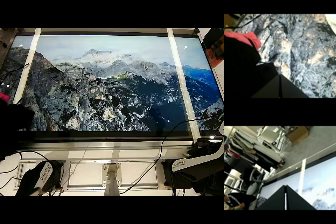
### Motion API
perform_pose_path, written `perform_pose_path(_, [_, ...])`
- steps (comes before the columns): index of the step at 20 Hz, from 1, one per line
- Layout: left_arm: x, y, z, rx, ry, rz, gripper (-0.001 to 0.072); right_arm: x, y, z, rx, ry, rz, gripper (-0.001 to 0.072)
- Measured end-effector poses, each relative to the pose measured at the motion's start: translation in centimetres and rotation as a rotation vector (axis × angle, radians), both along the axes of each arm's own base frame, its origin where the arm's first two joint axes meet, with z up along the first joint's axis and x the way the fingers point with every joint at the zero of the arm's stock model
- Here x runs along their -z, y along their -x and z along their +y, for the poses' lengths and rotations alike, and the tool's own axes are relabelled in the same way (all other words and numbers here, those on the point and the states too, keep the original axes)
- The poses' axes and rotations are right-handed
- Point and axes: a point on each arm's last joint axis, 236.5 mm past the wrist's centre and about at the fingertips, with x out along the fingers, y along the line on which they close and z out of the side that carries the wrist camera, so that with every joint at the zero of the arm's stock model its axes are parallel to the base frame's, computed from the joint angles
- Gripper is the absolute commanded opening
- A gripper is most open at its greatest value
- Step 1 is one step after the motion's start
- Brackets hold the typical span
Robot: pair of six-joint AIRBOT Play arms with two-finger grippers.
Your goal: Fold the clothes and pants, and hang the long-sleeved shirts on hangers.
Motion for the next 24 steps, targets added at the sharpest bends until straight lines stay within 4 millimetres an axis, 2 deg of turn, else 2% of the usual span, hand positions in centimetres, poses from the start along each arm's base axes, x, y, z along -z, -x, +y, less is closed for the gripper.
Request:
perform_pose_path(4, [1.9,0.5,0.7,-0.019,-0.006,0.058,0.0007,0.0,0.0,0.0,0.0,0.0,0.0,0.0022])
perform_pose_path(7, [5.4,2.0,2.7,-0.066,-0.051,0.187,0.0011,0.0,0.0,0.0,0.0,0.0,0.0,0.0022])
perform_pose_path(8, [6.9,2.5,3.5,-0.081,-0.062,0.237,0.0054,0.0,0.0,0.0,0.0,0.0,0.0,0.0022])
perform_pose_path(10, [9.7,3.2,4.8,-0.104,-0.073,0.32,0.053,0.0,0.0,0.0,0.0,0.0,0.0,0.0022])
perform_pose_path(11, [11.0,3.5,5.4,-0.114,-0.071,0.354,0.0624,0.0,0.0,0.0,0.0,0.0,0.0,0.0022])
perform_pose_path(16, [15.3,4.8,9.1,-0.182,-0.064,0.468,0.0649,0.0,0.0,0.0,0.0,0.0,0.0,0.0022])
perform_pose_path(20, [16.0,7.0,12.3,-0.257,-0.102,0.523,0.0655,0.0,0.0,0.0,0.0,0.0,0.0,0.0022])
perform_pose_path(24, [16.6,9.4,14.7,-0.347,-0.088,0.539,0.0655,0.0,0.0,0.0,0.0,0.0,0.0,0.0022])
